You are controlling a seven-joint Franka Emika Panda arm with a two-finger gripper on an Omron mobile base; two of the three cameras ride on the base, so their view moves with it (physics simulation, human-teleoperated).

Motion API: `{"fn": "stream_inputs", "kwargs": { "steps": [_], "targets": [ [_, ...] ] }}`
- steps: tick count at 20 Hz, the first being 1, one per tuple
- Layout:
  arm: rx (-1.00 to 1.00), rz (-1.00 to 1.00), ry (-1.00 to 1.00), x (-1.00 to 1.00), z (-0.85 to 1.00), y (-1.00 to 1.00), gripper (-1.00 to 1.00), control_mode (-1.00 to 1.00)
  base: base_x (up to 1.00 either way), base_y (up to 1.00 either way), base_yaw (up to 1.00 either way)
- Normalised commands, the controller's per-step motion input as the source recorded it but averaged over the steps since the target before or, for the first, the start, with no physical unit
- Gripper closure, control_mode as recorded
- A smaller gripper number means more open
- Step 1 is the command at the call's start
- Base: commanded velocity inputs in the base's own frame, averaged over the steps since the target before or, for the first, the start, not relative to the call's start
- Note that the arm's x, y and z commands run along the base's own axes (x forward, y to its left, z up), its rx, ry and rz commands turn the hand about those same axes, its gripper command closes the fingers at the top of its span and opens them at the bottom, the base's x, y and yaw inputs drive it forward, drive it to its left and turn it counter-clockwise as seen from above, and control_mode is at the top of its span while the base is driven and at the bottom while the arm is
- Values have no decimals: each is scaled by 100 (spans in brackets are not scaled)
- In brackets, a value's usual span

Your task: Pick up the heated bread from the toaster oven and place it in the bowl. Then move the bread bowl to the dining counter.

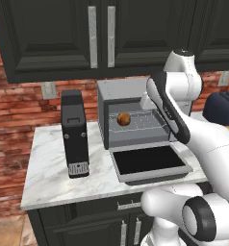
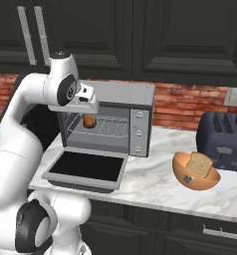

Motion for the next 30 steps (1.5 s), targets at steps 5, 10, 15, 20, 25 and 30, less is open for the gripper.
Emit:
{"fn": "stream_inputs", "kwargs": {
  "steps": [5,10,15,20,25,30],
  "targets": [
    [0,0,0,-1,0,0,-100,-100,0,0,0],
    [-4,0,-8,-1,-22,4,-100,-100,0,0,0],
    [-3,0,-32,-10,-82,4,-100,-100,0,0,0],
    [1,0,-30,-2,-74,0,-100,-100,0,0,0],
    [1,0,-11,4,-17,0,-100,-100,0,0,0],
    [0,0,0,14,0,0,-100,-100,0,0,0]
  ]
}}
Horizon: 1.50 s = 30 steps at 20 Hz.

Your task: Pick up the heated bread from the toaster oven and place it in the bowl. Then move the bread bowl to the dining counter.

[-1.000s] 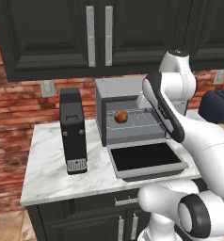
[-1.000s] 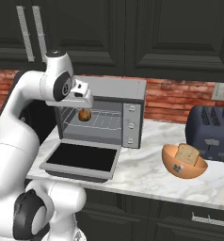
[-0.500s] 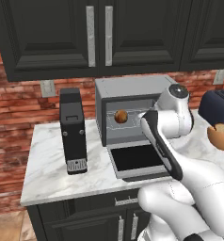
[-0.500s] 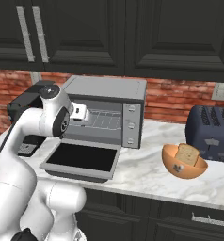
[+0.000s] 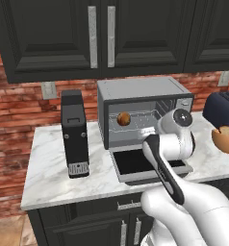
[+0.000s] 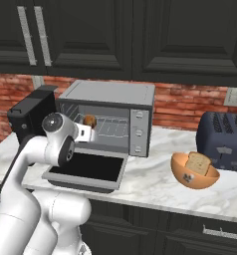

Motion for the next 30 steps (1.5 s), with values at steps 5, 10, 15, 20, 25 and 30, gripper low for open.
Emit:
{"fn": "stream_inputs", "kwargs": {
  "steps": [5,10,15,20,25,30],
  "targets": [
    [0,0,-3,6,0,-13,-100,-100,0,0,0],
    [2,0,-8,0,21,-22,-100,-100,0,0,0],
    [0,0,0,14,10,-14,-100,-100,0,0,0],
    [0,0,0,30,0,-5,-100,-100,0,0,0],
    [0,0,0,40,-5,0,-100,-100,0,0,0],
    [0,0,0,38,-17,0,-100,-100,0,0,0]
  ]
}}
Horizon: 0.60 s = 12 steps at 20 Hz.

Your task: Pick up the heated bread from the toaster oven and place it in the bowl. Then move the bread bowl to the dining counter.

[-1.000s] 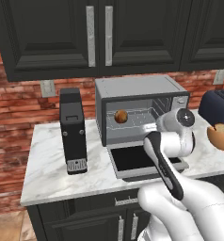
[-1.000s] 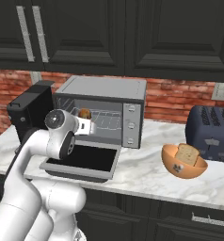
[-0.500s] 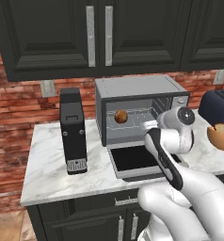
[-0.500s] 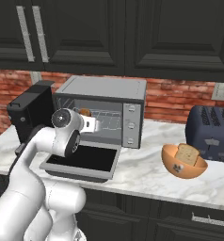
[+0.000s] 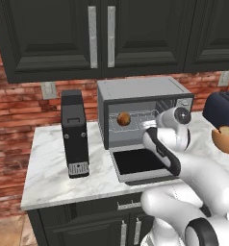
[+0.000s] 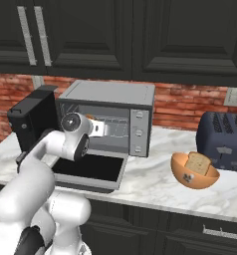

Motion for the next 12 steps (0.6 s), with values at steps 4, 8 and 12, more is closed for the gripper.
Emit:
{"fn": "stream_inputs", "kwargs": {
  "steps": [4,8,12],
  "targets": [
    [0,0,0,35,-21,0,-100,-100,0,0,0],
    [0,0,0,33,-24,0,-100,-100,0,0,0],
    [0,0,0,34,-24,0,-100,-100,0,0,0]
  ]
}}
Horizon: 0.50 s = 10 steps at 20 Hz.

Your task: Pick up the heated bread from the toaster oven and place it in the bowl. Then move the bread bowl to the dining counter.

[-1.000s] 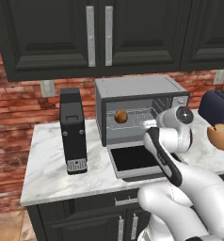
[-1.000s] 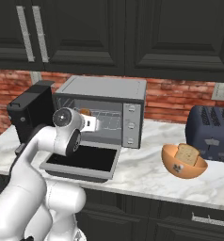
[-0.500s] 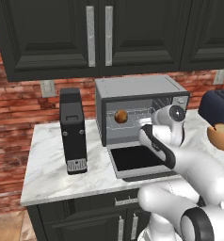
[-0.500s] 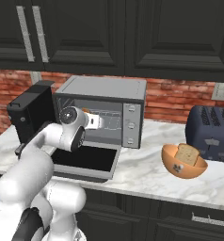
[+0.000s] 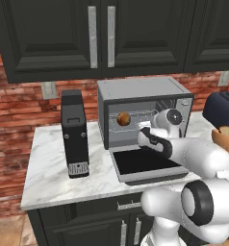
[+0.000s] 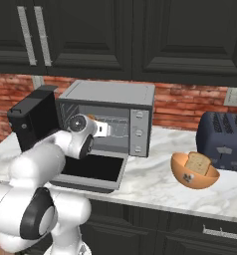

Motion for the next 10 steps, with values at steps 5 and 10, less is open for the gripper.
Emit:
{"fn": "stream_inputs", "kwargs": {
  "steps": [5,10],
  "targets": [
    [0,0,0,32,-21,0,-100,-100,0,0,0],
    [0,0,0,30,-15,0,-100,-100,0,0,0]
  ]
}}
